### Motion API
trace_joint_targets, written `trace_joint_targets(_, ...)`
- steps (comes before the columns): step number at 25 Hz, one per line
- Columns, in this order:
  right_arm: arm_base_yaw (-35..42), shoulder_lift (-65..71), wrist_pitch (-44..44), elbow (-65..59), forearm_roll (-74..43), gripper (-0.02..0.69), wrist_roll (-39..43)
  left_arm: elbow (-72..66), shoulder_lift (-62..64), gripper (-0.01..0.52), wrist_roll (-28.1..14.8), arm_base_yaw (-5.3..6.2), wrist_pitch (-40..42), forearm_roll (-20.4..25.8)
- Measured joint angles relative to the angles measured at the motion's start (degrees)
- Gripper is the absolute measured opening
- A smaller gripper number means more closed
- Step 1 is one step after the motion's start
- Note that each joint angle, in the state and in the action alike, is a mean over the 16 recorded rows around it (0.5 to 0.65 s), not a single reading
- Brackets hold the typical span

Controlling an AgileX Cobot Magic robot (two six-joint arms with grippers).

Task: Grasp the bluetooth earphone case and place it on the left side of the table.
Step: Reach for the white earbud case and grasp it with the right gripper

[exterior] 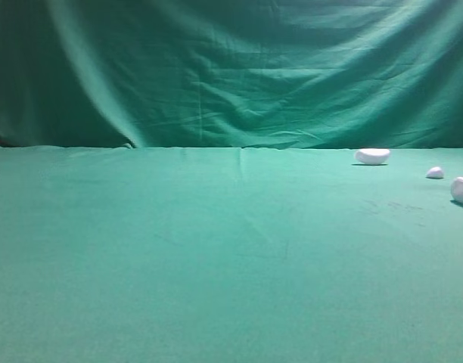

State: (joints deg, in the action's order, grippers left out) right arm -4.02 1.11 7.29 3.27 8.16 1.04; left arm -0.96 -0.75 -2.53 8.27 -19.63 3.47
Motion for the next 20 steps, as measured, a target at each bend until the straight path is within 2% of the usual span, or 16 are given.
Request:
trace_joint_targets(4,0.0,5.2,3.6,7.2,1.6,0.000,-0.4,0.0,0.0,0.000,0.0,0.00,0.0,0.0)
trace_joint_targets(13,-0.1,26.6,24.3,25.8,0.0,0.000,-3.5,0.0,0.0,0.000,0.0,0.00,0.0,0.0)
trace_joint_targets(20,-3.3,45.3,30.7,33.2,-4.4,0.000,-5.1,0.0,0.0,0.000,0.0,0.00,0.0,0.0)
